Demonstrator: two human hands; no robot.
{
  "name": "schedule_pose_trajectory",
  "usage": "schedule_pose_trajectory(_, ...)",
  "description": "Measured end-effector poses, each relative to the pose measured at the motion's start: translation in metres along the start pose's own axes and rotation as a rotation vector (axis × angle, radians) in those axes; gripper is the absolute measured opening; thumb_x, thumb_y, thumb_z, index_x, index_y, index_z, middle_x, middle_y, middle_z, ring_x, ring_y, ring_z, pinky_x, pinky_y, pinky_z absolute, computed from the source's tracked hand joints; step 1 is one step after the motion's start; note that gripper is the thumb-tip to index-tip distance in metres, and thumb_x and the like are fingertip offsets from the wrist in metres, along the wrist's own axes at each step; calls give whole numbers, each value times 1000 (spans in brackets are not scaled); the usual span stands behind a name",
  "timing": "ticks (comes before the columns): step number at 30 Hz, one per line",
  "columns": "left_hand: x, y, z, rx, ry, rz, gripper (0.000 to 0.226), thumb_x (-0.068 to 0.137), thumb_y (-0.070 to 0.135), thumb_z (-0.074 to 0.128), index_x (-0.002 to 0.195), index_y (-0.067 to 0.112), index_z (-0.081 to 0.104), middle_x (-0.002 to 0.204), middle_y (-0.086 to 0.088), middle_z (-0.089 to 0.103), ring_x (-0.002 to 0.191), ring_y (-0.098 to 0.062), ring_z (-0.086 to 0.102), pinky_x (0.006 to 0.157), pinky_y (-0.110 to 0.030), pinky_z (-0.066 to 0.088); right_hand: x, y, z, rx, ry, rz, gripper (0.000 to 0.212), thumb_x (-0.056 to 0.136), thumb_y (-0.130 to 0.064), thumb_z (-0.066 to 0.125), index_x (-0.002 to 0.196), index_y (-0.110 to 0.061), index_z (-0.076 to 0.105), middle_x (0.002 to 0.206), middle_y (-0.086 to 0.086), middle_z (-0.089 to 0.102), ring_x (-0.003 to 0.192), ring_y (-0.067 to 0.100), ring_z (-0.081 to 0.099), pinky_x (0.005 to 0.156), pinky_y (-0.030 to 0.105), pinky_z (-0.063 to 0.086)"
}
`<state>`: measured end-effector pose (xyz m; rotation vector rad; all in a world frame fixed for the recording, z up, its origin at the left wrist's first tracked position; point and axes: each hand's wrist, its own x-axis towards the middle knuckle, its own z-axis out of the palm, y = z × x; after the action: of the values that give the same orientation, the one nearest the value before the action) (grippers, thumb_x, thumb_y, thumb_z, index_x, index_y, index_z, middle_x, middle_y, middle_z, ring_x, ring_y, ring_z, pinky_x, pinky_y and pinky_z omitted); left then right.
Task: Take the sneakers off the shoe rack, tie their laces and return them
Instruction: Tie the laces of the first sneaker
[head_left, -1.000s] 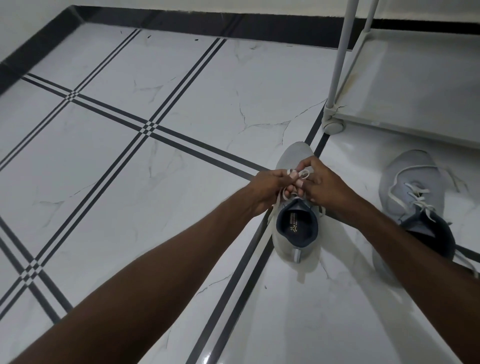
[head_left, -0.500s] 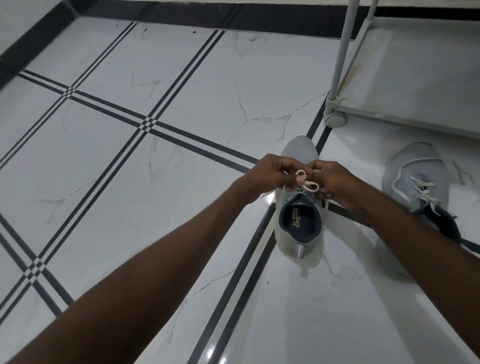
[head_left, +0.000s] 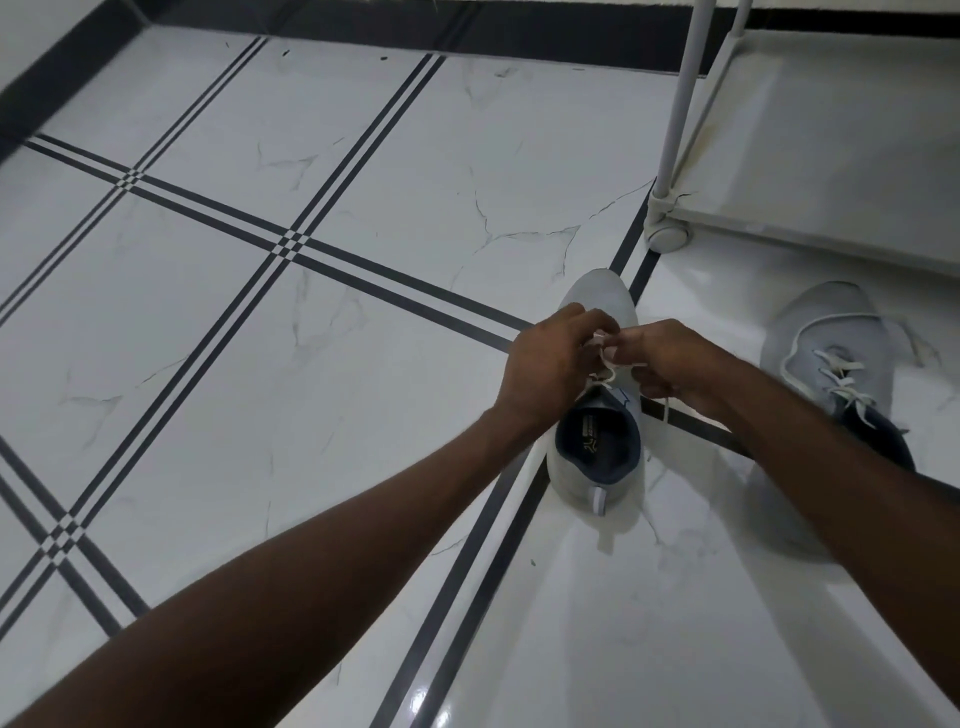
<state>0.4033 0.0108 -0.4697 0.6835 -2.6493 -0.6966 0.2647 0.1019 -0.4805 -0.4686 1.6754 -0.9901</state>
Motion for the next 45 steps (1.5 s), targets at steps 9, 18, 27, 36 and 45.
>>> schedule_pose_trajectory(9,-32,-29,-11,164,-83,14,11,84,13,63,92,17,70,91,1,67,77,-19,64,63,-36,54,-2,19,-11,-719,504,-375,5,75,-14,75,72,-18,73,64,-7,63,69,17,61,64,24,38)
schedule_pose_trajectory(18,-46,-40,-7,175,-232,4,25,82,12,65,107,10,60,103,-9,67,78,-25,66,61,-33,51,4,34,-19,-926,297,-318,8,81,-16,68,83,-17,60,83,8,65,75,29,55,63,33,43)
schedule_pose_trajectory(27,-32,-9,-7,-74,-342,-412,51,92,60,47,111,16,62,104,-6,71,90,-23,67,83,-42,55,8,24,-24,-1101,252,-464,17,87,-20,60,72,-12,65,77,13,68,74,35,60,59,30,33)
schedule_pose_trajectory(36,-21,-20,-8,238,-300,-212,20,91,35,63,90,18,73,85,-5,74,78,-24,66,65,-32,50,6,21,-26,-984,167,-255,27,94,-23,52,74,-24,70,86,7,71,85,31,63,68,32,44)
schedule_pose_trajectory(45,-50,-35,-15,-80,-409,-459,38,100,27,47,63,20,59,67,0,62,66,-16,55,70,-31,44,-1,35,-14,-179,237,135,29,90,-20,50,64,-10,60,57,9,43,44,19,30,44,23,26)
